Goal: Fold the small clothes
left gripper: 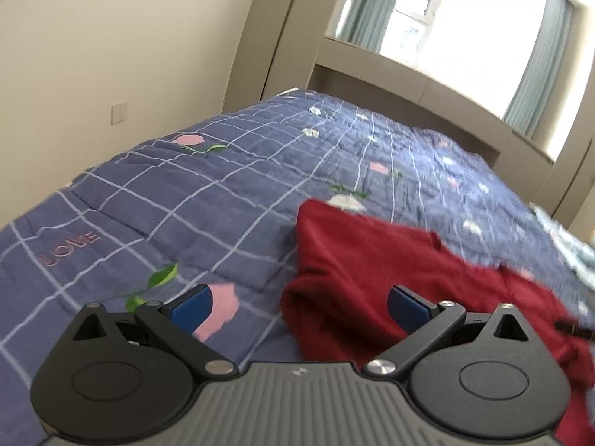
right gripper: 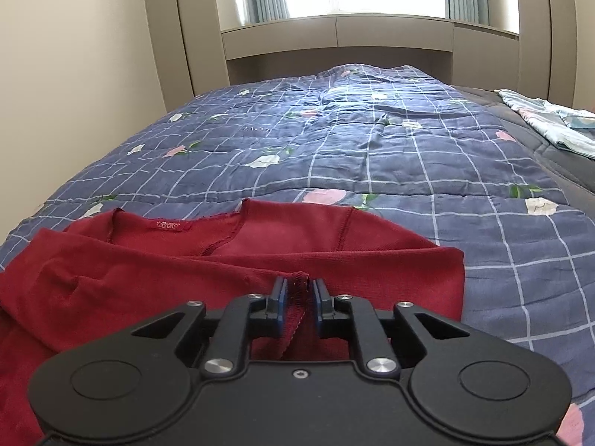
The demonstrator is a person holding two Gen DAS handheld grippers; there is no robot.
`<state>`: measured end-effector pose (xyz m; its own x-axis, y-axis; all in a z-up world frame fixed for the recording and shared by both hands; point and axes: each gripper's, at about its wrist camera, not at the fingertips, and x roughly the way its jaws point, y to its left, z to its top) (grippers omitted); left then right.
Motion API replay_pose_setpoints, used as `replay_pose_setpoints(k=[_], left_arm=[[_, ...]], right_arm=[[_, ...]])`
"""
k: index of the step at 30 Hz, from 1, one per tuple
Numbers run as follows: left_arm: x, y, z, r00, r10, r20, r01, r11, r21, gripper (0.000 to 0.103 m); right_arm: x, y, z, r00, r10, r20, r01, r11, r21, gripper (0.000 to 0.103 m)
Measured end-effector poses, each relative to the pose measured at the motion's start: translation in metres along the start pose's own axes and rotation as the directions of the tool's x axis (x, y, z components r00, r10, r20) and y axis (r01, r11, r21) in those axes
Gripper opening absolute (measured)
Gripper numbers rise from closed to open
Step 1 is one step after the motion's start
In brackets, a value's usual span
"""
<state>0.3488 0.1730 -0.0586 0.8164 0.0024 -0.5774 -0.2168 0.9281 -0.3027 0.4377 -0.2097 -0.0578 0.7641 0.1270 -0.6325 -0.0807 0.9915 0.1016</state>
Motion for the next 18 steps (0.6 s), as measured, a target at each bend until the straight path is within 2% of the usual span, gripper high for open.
replay_pose_setpoints(k=[2, 4, 6, 8, 9, 11, 14, 18], left_arm=[[0.011, 0.001, 0.005, 1.000, 0.022, -0.004, -0.022, 0.999, -0.029, 0.102], [0.019, 0.002, 0.008, 1.000, 0.030, 0.001, -0.030, 0.999, -0.038, 0.098], [0.029, 0.003, 0.010, 0.996, 0.090, -0.021, -0.091, 0.995, -0.038, 0.089], [0.039, 0.008, 0.008, 0.983, 0.172, -0.068, -0.175, 0.983, -0.050, 0.088], [0.041, 0.012, 0.006, 0.982, 0.174, -0.076, -0.179, 0.982, -0.062, 0.088], [0.039, 0.015, 0.000, 0.983, 0.178, -0.050, -0.180, 0.982, -0.049, 0.088], [0.040, 0.010, -0.007, 0.979, 0.201, -0.035, -0.201, 0.980, 0.009, 0.088], [0.038, 0.011, -0.004, 0.980, 0.196, -0.041, -0.196, 0.980, -0.007, 0.090]], right_arm=[[-0.001, 0.005, -0.004, 1.000, -0.013, 0.017, 0.014, 0.999, -0.040, 0.020], [-0.002, 0.010, -0.008, 0.999, -0.021, 0.032, 0.023, 0.997, -0.078, 0.028], [-0.002, 0.016, -0.013, 0.999, -0.017, 0.049, 0.023, 0.994, -0.109, 0.041], [-0.001, 0.021, -0.017, 0.998, -0.027, 0.063, 0.036, 0.990, -0.137, 0.051], [-0.001, 0.023, -0.019, 0.996, -0.048, 0.070, 0.058, 0.987, -0.149, 0.063], [0.001, 0.022, -0.020, 0.994, -0.079, 0.074, 0.089, 0.987, -0.135, 0.077], [0.002, 0.011, -0.020, 0.996, -0.052, 0.067, 0.058, 0.995, -0.080, 0.080], [0.002, 0.013, -0.022, 0.996, -0.060, 0.070, 0.067, 0.994, -0.090, 0.085]])
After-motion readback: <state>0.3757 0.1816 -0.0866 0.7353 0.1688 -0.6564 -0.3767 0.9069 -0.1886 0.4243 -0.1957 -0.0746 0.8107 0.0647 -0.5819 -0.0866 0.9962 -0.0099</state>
